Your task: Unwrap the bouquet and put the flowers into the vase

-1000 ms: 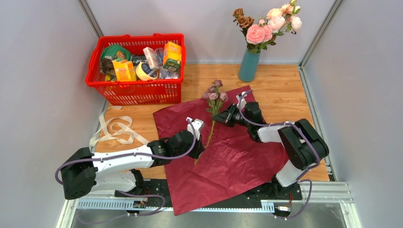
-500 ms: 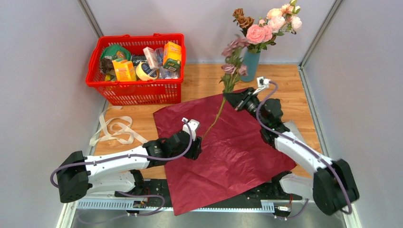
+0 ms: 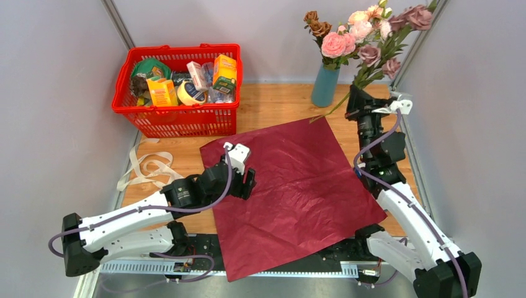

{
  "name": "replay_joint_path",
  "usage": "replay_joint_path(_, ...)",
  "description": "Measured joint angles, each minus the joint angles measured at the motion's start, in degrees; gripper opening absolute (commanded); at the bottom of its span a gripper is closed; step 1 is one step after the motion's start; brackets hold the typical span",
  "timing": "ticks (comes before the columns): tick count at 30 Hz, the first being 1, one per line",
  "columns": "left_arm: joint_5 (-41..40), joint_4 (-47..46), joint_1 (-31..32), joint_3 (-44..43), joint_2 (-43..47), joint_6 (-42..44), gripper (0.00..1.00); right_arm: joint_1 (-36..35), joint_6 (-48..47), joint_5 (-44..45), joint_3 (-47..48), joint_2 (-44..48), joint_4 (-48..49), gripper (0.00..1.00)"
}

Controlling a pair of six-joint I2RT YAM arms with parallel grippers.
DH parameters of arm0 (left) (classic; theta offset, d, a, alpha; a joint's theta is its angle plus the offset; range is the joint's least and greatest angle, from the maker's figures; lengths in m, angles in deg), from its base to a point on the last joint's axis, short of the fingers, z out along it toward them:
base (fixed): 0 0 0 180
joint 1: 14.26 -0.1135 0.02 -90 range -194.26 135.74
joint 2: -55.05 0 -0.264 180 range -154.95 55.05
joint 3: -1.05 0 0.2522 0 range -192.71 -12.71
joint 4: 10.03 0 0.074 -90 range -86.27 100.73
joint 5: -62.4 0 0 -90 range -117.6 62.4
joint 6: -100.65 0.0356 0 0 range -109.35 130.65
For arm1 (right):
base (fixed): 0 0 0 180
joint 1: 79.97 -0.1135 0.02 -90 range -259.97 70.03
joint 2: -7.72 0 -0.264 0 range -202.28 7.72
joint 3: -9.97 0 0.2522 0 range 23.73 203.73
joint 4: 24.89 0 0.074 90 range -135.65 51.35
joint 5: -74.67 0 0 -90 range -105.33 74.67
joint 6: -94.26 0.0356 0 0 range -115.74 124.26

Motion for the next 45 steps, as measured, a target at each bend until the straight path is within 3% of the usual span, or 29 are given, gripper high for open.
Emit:
replay_joint_path(6, -0.2, 5.2, 0.0, -3.2, 2.5, 3.1, 0.74, 6.4, -5.2, 4.3, 6.6, -5.5, 2.2, 0.0)
replay_joint_path(16, -1.3, 12.2, 0.0, -4.3, 7.4, 7.2, 0.74, 13.2, -9.1, 5.4, 15.6, -23.3, 13.9, 0.0)
replay_joint_path(24, -1.9, 12.6, 0.0, -3.7, 12.3, 8.1, 0.75, 13.6, -12.3, 4.9, 21.9, -34.7, 24.8, 0.0)
replay_joint_path(36, -4.3, 12.6, 0.0, -3.3, 15.8, 8.3, 0.75, 13.6, -11.8, 4.8, 36.8, -48.5, 27.6, 0.0)
replay_joint_path(45, -4.8, 12.6, 0.0, -3.2, 15.8, 8.3, 0.75, 13.5, -13.0, 4.0, 40.7, -60.2, 27.4, 0.0)
